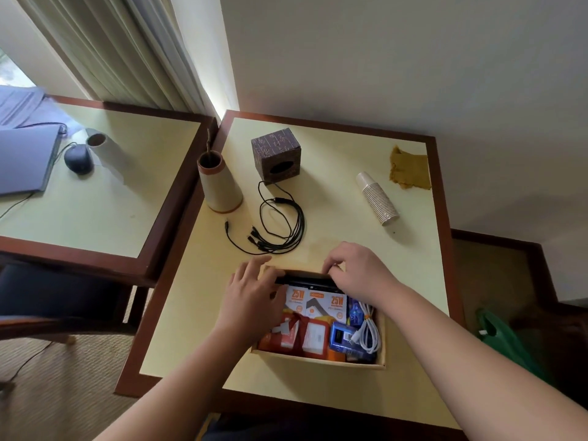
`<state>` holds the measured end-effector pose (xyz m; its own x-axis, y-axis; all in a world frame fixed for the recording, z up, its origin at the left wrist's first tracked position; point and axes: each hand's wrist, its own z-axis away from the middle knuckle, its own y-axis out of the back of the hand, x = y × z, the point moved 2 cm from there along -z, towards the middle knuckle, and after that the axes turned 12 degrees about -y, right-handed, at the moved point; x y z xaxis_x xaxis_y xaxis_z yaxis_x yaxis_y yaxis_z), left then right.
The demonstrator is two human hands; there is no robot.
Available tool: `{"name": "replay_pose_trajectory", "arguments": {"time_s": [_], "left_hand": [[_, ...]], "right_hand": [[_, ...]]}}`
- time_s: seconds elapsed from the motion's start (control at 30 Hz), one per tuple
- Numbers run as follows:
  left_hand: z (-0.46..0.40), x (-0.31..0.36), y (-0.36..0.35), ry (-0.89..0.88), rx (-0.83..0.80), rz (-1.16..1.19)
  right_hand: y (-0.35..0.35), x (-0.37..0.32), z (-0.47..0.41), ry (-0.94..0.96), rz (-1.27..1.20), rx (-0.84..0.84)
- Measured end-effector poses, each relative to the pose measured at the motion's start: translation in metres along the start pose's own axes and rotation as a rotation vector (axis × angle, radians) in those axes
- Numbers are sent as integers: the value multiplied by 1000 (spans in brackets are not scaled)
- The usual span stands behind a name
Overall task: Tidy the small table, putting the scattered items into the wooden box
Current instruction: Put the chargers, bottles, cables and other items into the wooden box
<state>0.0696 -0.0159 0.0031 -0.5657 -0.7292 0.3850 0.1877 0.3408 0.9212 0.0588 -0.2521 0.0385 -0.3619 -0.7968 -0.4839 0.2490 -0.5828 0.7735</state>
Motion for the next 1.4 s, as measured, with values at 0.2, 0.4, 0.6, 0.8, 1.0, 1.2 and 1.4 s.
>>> {"name": "replay_pose_trajectory", "arguments": {"time_s": [0.2,0.4,0.6,0.8,1.0,1.2,1.4], "left_hand": [[3,10,-28,26,-112,64],[1,9,-29,52,-142,65],[1,7,-34,46,-140,34],[2,6,-35,18,-105,3],[2,8,-31,33,-114,4],[3,11,-27,49,-120,4],[4,14,-23,52,-144,-17]], "right_hand": [[2,-8,-34,-54,-9,-14],[-14,-25,-74,-51,72,-95],[-36,-59,-111,111,298,-209],[-63,-64,-138,156,635,-166],[-71,-62,-137,206,875,-116],[-41,-29,-117,164,823,-62],[30,-16,-82,21,141,94]]}}
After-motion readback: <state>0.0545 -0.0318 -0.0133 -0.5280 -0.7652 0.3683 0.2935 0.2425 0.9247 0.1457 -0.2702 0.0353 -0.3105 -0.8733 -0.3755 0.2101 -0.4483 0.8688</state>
